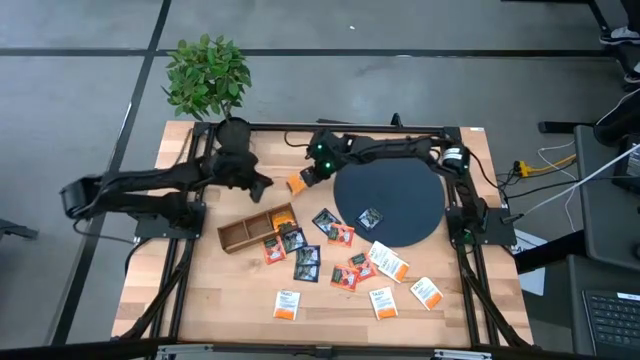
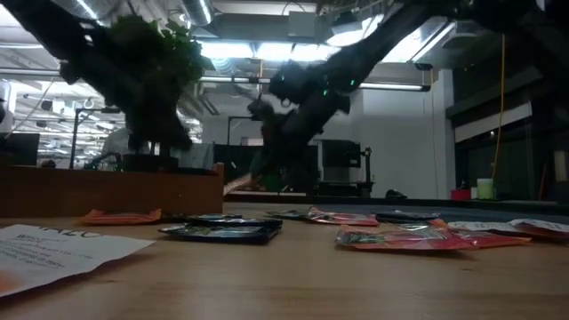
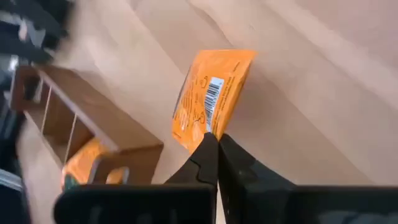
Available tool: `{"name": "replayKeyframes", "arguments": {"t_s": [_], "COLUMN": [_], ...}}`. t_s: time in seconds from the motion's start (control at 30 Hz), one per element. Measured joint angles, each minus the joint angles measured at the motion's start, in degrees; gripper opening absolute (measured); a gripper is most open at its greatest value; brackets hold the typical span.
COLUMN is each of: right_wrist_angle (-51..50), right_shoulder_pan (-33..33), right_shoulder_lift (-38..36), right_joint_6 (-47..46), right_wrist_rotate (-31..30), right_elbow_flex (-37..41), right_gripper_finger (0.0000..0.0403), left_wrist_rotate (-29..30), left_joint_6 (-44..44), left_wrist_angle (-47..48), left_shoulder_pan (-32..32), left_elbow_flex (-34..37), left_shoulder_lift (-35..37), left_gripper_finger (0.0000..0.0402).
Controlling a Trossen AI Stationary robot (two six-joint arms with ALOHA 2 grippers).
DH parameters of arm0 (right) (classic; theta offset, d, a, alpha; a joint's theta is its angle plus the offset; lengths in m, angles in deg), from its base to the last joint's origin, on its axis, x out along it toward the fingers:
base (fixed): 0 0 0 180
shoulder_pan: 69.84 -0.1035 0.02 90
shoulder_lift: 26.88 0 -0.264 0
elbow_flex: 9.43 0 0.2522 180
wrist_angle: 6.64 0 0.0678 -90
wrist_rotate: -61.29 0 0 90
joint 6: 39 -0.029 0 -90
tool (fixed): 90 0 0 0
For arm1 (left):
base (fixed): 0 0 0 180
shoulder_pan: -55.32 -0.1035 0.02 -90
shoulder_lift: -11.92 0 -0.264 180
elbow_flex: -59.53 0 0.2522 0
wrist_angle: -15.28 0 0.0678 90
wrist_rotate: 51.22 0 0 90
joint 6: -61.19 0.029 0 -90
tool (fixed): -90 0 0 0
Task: Pick & Place Tea
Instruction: Put the orange tea bag into the right section of the wooden organizer
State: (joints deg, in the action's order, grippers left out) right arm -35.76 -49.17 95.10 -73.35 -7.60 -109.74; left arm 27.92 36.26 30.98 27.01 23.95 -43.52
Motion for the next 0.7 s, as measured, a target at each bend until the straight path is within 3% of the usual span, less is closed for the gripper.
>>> {"name": "replayKeyframes", "arguments": {"t_s": [0.2, 0.37, 0.53, 0.7], "right_wrist_angle": [-4.89, -10.70, -11.90, -10.38], "right_shoulder_pan": [1.42, 0.71, -2.13, -5.13], "right_shoulder_lift": [-7.51, -14.57, -20.30, -23.21], "right_joint_6": [16.35, 42.67, 68.02, 81.77], "right_wrist_rotate": [-1.63, -5.73, -16.06, -21.22], "right_elbow_flex": [-0.11, -0.10, -0.15, -0.15], "right_gripper_finger": [0.0002, 0.0002, 0.0001, 0.0001], "left_wrist_rotate": [2.74, 2.37, -5.63, -10.65], "left_joint_6": [-17.38, -39.24, -58.20, -68.58], "left_wrist_angle": [-1.61, -4.95, -6.40, -12.49], "left_shoulder_pan": [-1.51, -3.16, -6.11, -6.65], "left_elbow_flex": [-0.10, -0.12, -0.12, -0.12], "left_shoulder_lift": [9.63, 12.94, 13.14, 13.03], "left_gripper_finger": [0.0074, 0.0074, 0.0074, 0.0075]}}
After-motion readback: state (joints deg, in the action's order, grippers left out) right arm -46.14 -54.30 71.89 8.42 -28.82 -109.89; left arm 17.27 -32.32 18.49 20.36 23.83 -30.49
